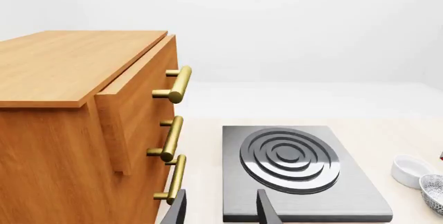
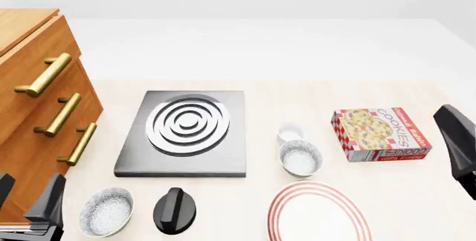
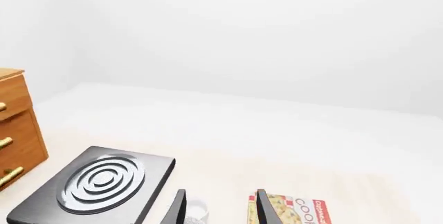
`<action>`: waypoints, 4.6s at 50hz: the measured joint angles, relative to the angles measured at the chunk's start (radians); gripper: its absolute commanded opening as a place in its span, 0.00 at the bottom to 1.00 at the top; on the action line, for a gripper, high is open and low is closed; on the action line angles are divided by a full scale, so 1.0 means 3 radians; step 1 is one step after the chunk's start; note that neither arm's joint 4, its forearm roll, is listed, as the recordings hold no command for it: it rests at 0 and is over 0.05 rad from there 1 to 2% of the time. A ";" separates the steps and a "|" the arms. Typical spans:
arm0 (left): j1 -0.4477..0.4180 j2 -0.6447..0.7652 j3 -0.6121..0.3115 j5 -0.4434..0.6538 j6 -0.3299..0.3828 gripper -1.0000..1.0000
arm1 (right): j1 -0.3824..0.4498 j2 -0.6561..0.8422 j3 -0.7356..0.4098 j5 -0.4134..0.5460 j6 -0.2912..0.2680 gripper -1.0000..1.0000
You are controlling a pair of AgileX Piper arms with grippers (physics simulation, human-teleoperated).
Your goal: Pick the akita bowl between the plate and the ramekin and place it on the plate.
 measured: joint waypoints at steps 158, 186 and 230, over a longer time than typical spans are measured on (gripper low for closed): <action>0.0000 0.0000 0.0000 0.0000 0.0000 1.00 | -0.0078 0.4118 -0.1425 0.0282 0.0625 1.00; 0.0000 0.0000 0.0000 0.0000 0.0000 1.00 | 0.0042 0.4330 -0.1237 0.0185 0.0753 1.00; 0.0000 0.0000 0.0000 0.0000 0.0000 1.00 | 0.0183 0.4305 -0.0924 0.0100 0.0941 1.00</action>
